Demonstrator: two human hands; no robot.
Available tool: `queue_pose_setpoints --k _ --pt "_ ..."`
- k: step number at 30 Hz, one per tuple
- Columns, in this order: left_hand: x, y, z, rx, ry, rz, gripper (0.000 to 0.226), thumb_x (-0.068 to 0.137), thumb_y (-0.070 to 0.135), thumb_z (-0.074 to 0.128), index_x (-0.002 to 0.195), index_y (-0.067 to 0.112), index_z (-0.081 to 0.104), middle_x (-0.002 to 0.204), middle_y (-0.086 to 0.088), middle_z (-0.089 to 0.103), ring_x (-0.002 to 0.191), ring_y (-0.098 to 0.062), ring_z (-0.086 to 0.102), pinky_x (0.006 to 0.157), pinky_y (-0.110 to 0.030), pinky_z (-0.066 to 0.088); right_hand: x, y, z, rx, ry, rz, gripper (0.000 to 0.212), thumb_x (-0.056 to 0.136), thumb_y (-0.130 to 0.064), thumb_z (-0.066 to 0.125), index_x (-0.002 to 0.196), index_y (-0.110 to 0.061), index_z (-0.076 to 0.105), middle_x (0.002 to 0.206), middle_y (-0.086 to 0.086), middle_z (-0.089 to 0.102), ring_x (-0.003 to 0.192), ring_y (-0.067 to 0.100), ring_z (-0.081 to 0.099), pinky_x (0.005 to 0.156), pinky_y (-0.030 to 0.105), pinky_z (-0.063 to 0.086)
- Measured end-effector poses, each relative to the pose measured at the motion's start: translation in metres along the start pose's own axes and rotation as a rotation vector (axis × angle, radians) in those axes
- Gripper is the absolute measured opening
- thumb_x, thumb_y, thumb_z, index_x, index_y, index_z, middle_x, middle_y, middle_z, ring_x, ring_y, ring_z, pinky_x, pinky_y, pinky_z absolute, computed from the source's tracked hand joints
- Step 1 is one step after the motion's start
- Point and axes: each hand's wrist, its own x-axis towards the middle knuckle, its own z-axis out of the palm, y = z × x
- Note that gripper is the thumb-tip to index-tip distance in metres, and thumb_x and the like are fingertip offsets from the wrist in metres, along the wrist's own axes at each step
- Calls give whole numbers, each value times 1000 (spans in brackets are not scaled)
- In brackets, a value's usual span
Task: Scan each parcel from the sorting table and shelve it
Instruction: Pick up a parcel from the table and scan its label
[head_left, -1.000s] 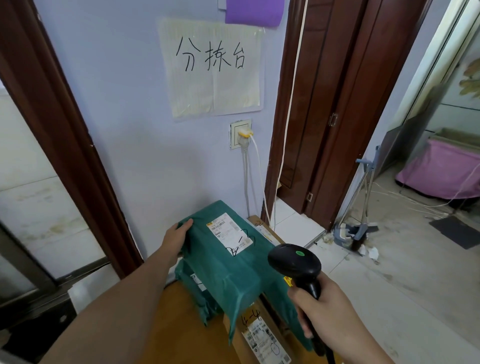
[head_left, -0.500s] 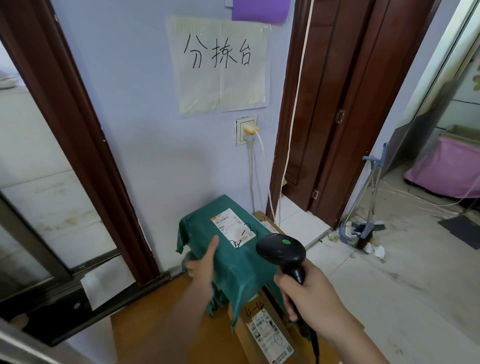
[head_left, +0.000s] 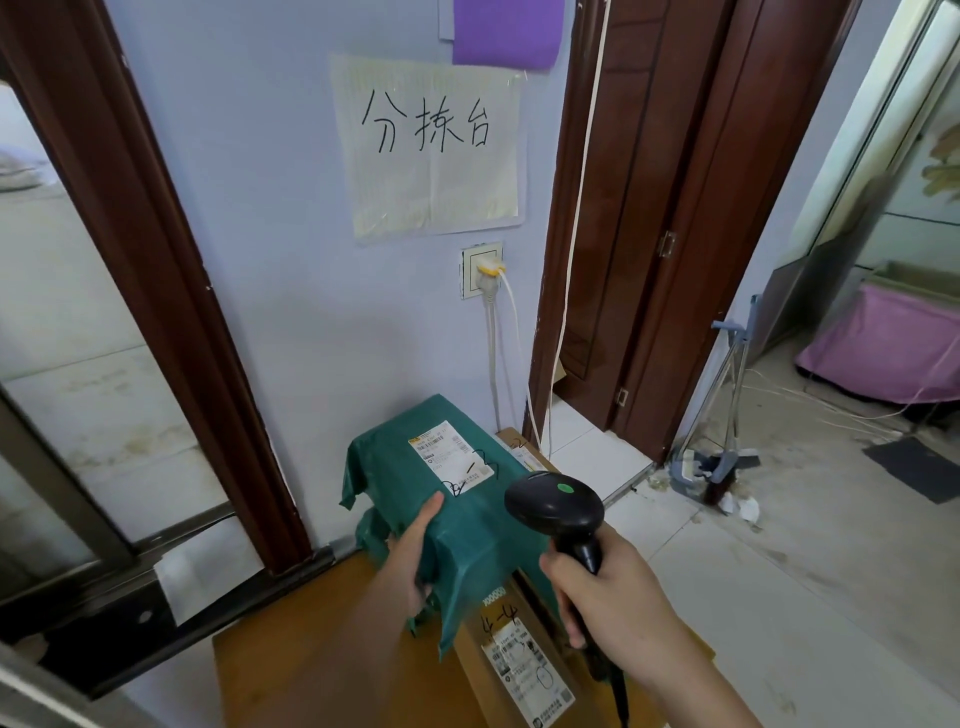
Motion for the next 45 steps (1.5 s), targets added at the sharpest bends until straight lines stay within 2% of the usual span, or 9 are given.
queue_pose_setpoints --k 6,9,11,15,21,27,32,38,45 --pt "0 4 -12 -18 -82 -14 131 42 58 101 150 18 40 132 -14 62 119 -37 61 108 -56 47 -2 3 4 0 3 1 5 96 -16 60 97 -16 55 59 9 55 42 17 51 49 25 51" --pt "-15 3 -21 12 -91 -8 85 68 54 90 133 14 51 124 -16 65 113 -36 63 97 -48 52 -3 0 5 19 12 -17 6 96 -15 60 96 -17 54 59 10 55 43 19 51 49 27 49" --pt "-16 0 -23 36 -67 13 72 74 53 84 128 15 57 120 -16 69 111 -35 65 92 -45 54 -4 -2 8 28 6 -31 6 96 -15 59 96 -17 54 58 10 54 44 19 50 49 28 49" --pt "-15 2 -13 63 1 138 65 80 53 73 135 22 57 111 -14 75 102 -35 73 95 -51 58 -3 -5 15 49 -13 -37 6 96 -15 59 97 -17 54 59 10 54 43 18 49 50 29 50" --pt "-12 16 8 253 121 292 79 98 66 51 161 26 27 143 -13 56 122 -37 60 107 -54 49 -2 -5 22 28 -35 -38 5 97 -15 59 96 -18 54 62 9 55 43 16 50 50 27 50" --pt "-20 23 18 404 269 361 58 113 43 25 162 12 27 150 -19 49 133 -38 51 108 -45 41 -1 -4 21 24 -17 -40 5 96 -15 59 97 -17 54 61 9 55 43 16 51 49 26 50" --pt "-24 4 12 372 266 484 55 113 41 23 156 12 40 127 -11 60 106 -25 55 95 -39 46 3 -6 20 56 -6 -34 5 96 -14 59 97 -16 55 61 9 54 44 15 50 49 26 49" --pt "-43 -20 6 294 277 587 53 111 45 29 151 14 46 122 -5 62 95 -18 60 80 -32 49 4 -7 27 110 28 -34 4 95 -13 58 97 -14 55 61 11 52 43 17 48 48 28 48" --pt "-65 -28 10 284 237 746 43 112 34 32 148 18 50 122 4 62 112 -18 61 86 -23 43 6 -12 39 125 68 -76 6 95 -12 57 91 -9 54 58 12 50 41 17 46 44 25 46"
